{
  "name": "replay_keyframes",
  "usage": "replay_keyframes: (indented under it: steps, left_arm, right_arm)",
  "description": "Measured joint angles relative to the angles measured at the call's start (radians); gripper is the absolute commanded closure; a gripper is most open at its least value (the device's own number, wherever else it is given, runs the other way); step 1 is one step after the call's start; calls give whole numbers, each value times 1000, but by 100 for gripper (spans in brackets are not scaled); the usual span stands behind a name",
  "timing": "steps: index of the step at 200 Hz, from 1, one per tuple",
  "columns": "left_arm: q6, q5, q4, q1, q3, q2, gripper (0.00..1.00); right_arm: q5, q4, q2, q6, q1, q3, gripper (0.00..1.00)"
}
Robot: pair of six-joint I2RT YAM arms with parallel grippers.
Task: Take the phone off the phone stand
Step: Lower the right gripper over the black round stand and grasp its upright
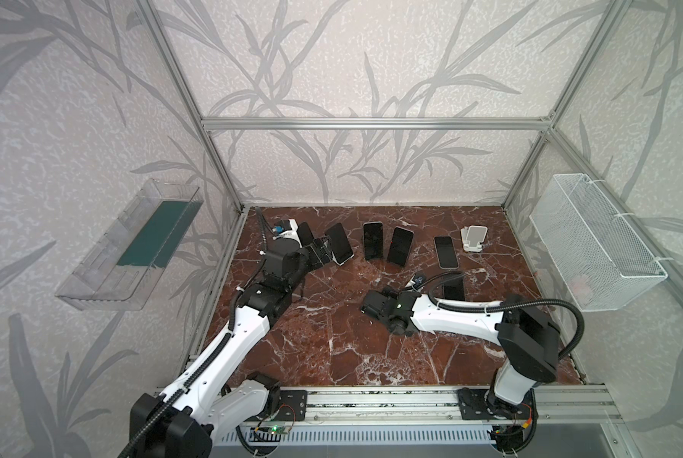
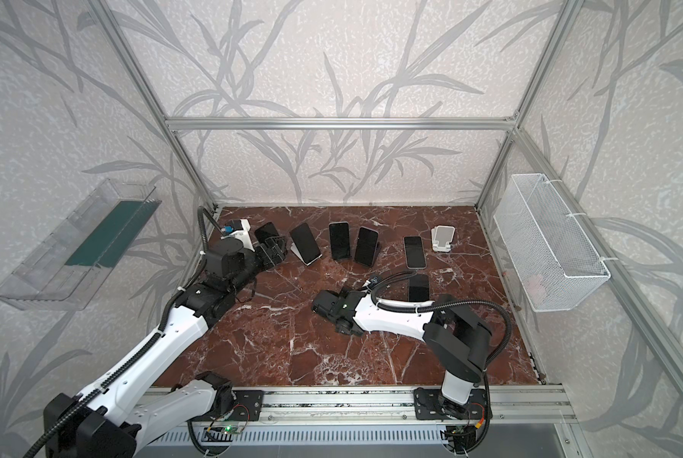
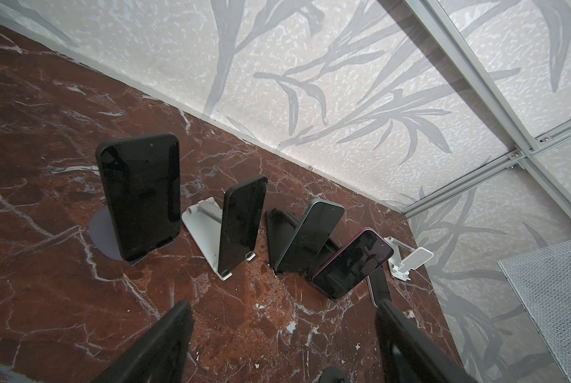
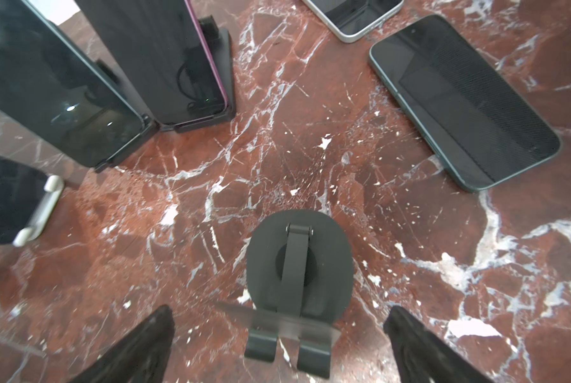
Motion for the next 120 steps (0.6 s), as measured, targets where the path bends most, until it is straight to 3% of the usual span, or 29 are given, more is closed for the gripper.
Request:
replay_keyframes:
  steps: [57,100,120]
  left_arm:
    - [-6,8,0,0,0,0,14]
    - [-6,13,0,0,0,0,14]
    - [-6,13,1,0,0,0,14]
  right_arm:
    - [44,-39,80,15,0,6,14]
    - [48,24,78,-79,-16,-22,24]
    - [50,64,63,-158,-18,-57,21]
